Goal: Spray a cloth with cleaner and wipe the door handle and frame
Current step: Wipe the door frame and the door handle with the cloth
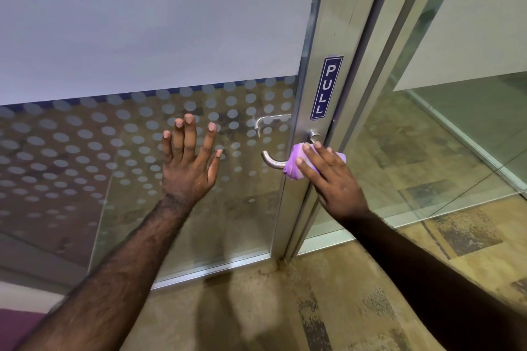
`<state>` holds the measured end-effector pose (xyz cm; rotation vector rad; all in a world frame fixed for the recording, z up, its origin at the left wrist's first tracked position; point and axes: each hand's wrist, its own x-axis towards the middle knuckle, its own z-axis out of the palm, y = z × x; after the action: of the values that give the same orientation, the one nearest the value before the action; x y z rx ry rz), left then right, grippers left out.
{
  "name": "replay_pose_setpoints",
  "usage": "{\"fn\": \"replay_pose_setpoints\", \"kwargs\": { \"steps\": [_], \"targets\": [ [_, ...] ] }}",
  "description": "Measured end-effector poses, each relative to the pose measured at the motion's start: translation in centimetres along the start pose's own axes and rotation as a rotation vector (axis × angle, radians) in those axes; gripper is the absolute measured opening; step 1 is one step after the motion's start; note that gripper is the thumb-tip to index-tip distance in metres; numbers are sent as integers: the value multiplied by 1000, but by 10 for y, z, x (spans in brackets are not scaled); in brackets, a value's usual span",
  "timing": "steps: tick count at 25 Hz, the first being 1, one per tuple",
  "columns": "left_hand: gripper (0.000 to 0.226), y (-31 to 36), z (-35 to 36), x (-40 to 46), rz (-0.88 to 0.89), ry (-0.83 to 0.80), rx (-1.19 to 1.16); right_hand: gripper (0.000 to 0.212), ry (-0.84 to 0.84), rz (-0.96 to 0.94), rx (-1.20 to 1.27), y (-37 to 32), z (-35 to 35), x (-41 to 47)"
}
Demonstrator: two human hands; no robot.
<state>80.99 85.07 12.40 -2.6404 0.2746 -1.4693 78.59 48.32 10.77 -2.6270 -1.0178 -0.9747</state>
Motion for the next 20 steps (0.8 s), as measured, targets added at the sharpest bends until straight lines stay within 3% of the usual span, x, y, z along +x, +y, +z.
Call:
{"fn": "replay_pose_setpoints", "kwargs": {
  "steps": [3,7,9,12,16,20],
  "targets": [
    [66,21,-25,2,-107,-39,-169,69,43,297,277,-12,-14,-12],
    [52,75,-70,1,-170,-74,-557,53,274,909,890,-50,-31,-18],
    [47,114,-95,-5,-139,-200,-792,47,343,1095,1238,-65,-44,-16],
    [60,161,-125,-13,-71,-418,-947,57,442,1395,1660,-80,-71,-10],
    [63,186,-133,-13,-83,-501,-1067,60,403,1442,1904,-90,-97,-16],
    [39,210,-143,-12,-292,-536,-1248,51,365,1330,1826,-84,-114,-27]
  ]
}}
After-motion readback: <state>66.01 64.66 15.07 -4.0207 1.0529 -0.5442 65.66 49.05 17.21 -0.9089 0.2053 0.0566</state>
